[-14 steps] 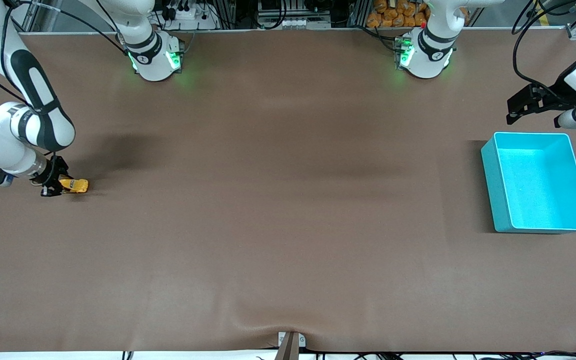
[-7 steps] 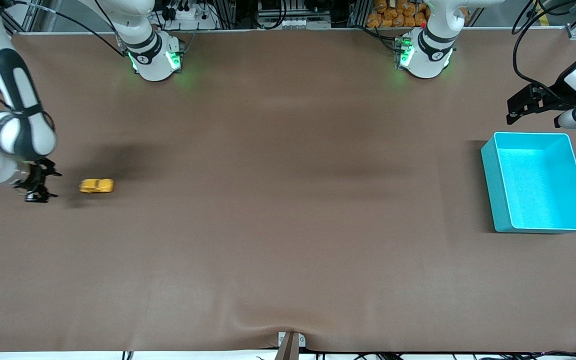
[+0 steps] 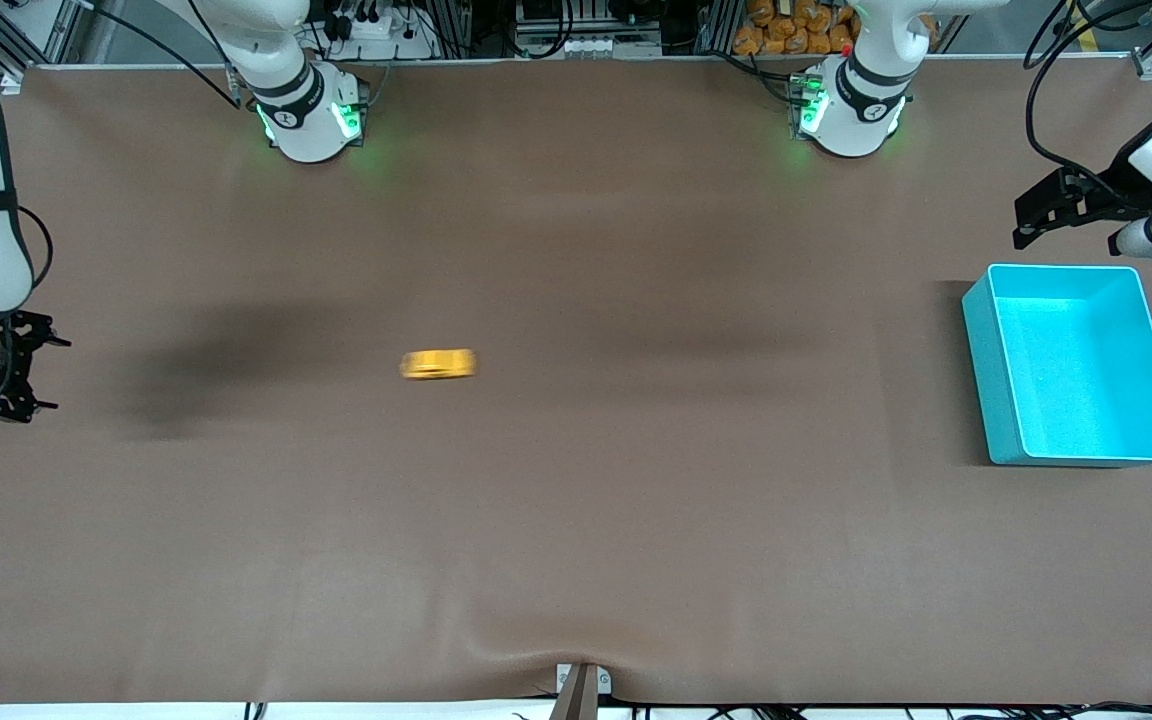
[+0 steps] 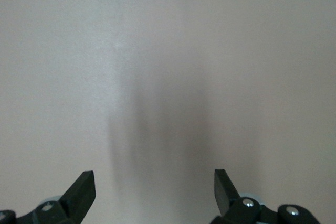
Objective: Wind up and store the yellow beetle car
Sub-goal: 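Open the right gripper, releasing the car to roll toward the teal box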
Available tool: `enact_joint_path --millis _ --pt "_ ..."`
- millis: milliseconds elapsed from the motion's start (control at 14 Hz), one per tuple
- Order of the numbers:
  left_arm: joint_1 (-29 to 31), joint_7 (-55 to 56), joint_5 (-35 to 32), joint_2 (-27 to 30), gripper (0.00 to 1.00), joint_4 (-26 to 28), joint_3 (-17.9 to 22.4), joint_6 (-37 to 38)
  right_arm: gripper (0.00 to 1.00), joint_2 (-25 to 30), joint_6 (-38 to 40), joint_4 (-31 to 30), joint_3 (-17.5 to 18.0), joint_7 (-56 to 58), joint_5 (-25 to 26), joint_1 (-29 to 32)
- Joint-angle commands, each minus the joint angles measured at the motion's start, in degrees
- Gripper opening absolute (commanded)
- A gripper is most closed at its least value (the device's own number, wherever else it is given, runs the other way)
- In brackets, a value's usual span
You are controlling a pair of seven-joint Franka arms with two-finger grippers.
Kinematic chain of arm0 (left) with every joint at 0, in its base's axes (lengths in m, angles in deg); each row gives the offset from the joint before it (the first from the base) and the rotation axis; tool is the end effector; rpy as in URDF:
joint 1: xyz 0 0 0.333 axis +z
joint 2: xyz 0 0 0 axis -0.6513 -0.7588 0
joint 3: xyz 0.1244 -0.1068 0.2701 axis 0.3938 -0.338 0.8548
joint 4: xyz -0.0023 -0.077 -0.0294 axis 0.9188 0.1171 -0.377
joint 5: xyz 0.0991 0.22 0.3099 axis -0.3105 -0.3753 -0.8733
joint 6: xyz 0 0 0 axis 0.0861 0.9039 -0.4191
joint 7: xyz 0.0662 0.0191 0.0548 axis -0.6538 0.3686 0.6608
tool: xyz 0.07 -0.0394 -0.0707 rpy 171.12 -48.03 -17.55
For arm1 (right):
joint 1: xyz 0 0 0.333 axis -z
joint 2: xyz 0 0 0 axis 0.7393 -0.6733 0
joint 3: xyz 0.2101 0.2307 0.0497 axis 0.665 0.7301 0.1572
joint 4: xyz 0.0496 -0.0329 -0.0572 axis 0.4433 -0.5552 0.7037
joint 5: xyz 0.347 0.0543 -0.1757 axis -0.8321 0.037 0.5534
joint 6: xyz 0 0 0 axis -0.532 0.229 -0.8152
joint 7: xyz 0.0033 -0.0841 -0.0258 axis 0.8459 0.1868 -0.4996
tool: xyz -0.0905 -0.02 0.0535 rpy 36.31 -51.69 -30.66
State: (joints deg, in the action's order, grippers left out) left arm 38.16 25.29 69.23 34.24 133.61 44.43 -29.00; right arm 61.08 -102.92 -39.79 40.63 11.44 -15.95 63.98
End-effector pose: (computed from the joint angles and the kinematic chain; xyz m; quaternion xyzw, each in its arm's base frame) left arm 0.5334 -0.0425 0.6376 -0.9989 0.0467 0.0028 0.0073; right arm 0.5816 -0.2260 0.3417 0.6928 -0.7166 -0.0364 0.0722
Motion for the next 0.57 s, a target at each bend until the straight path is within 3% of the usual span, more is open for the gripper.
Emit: enact_joint_path --millis 0,500 --pt "0.6 -1.4 1.3 0.5 1.0 0.0 -0.1 -0.4 1.0 1.8 4.3 1.4 0.2 3.6 -1.0 0.3" --pt "0.6 -1.4 1.3 0.5 1.0 0.0 -0.1 -0.4 1.0 2.4 16.7 8.6 0.2 15.9 -1.0 0.4"
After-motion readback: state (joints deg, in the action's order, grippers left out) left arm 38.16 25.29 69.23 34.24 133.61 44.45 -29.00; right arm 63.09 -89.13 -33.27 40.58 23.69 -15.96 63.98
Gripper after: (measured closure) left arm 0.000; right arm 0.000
